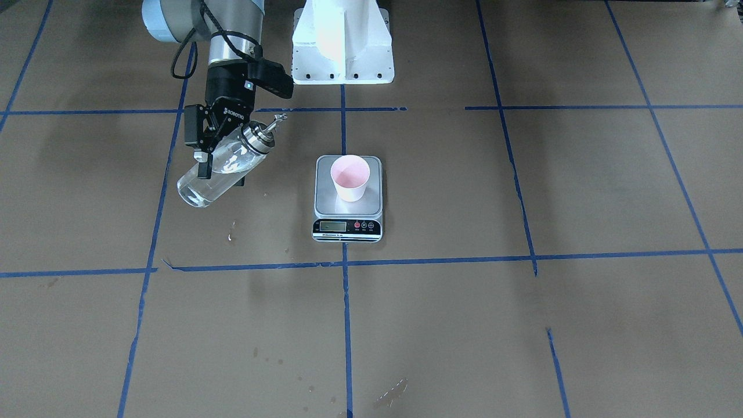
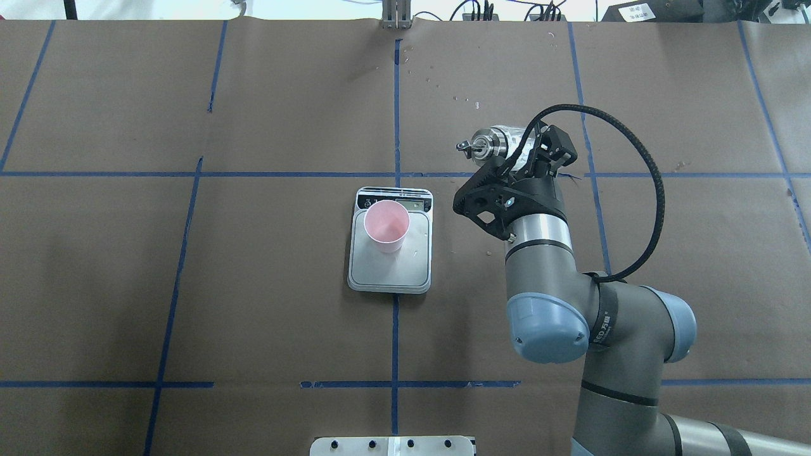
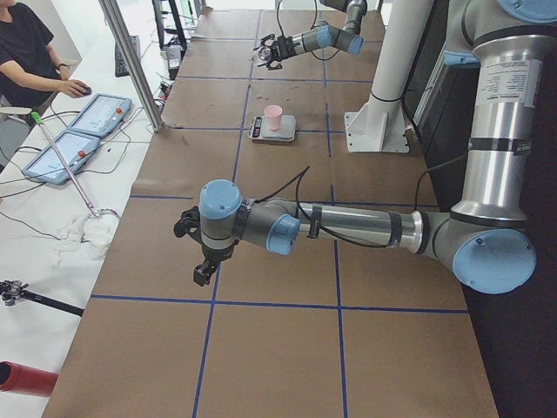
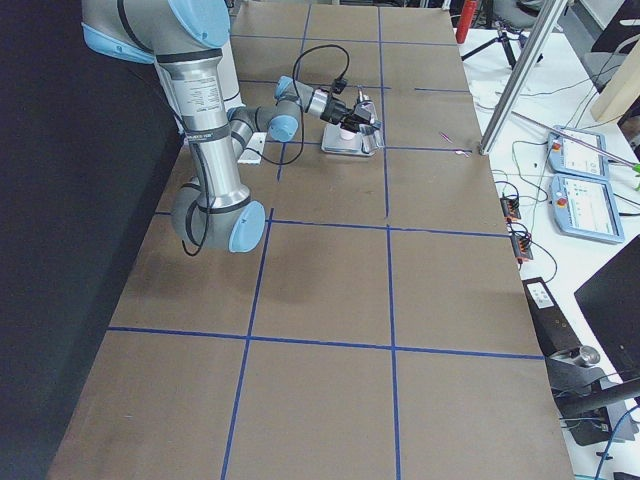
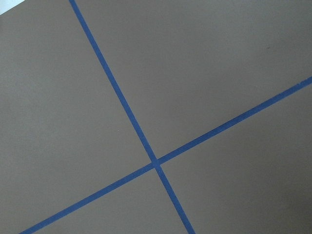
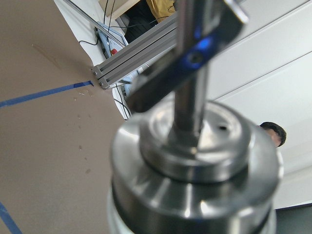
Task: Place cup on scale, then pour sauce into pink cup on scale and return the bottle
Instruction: 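Lift the bottle with the right gripper and carry it over the pink cup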
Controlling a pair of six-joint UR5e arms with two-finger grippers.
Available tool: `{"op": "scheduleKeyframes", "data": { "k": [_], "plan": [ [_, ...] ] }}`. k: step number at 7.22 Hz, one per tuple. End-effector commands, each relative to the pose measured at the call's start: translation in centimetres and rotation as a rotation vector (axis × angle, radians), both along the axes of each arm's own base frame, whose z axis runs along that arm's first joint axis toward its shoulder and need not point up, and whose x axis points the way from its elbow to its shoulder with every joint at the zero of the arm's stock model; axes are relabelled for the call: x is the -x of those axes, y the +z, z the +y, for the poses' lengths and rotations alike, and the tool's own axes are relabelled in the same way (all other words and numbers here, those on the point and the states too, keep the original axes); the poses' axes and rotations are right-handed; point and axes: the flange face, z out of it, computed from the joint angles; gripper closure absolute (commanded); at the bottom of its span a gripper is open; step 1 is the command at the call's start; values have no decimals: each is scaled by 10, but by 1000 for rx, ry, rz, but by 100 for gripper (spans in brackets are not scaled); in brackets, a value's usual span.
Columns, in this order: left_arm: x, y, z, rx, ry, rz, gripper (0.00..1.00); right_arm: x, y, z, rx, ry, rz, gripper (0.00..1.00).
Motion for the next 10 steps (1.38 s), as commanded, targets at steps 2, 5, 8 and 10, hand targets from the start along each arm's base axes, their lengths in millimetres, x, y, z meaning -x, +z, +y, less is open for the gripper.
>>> {"op": "scheduleKeyframes", "data": {
  "k": [2,5,8,10],
  "plan": [
    [2,3,0,-2,-11,-21,0,18,9,4,-39,14,156,100],
    [3,1,-2,-7,-13,-26,0,60,21,1,-54,31,222,100],
    [3,3,-3,2,-16,-35,0,92,21,-2,-77,55,271,100],
    [3,5,-1,4,-15,-36,0,103,27,0,-89,66,332,100]
  ]
}}
